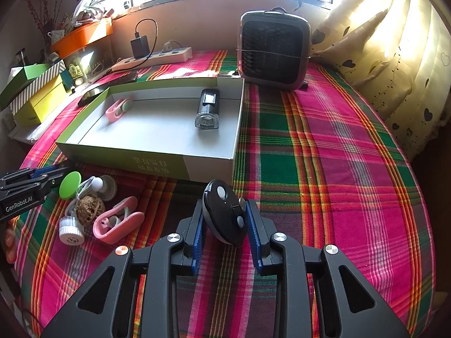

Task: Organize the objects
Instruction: 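Close left gripper on the walnut and lift it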

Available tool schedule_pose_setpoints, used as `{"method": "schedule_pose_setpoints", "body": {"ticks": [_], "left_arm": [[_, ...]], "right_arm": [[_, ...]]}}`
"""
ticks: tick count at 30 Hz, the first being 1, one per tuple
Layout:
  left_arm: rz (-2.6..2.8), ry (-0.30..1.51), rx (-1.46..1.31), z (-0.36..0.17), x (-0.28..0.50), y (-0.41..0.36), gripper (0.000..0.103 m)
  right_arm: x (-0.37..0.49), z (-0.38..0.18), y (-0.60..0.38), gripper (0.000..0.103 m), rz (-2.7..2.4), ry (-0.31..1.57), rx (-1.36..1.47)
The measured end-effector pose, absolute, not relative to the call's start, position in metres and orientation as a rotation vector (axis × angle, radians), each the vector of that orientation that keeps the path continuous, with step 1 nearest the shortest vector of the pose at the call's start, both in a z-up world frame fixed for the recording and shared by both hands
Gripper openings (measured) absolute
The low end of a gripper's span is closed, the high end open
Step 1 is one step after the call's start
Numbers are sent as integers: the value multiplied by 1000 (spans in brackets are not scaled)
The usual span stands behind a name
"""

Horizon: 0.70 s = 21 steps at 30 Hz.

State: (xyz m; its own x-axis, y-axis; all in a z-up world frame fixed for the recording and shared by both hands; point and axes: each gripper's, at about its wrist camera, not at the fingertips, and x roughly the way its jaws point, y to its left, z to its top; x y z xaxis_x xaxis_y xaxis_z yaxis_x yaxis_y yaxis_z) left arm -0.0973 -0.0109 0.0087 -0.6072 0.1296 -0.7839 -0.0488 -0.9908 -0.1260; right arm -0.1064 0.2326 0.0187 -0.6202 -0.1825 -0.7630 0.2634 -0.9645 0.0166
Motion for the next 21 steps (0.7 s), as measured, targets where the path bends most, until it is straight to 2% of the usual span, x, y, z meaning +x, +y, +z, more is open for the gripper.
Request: {"method": "schedule_pose_setpoints", "body": {"ticks": [21], "left_arm": [[2737,-92,-1267,28,-84,-3,27]], "right_arm": [[-98,33,229,29,-2622,141,1161]]}}
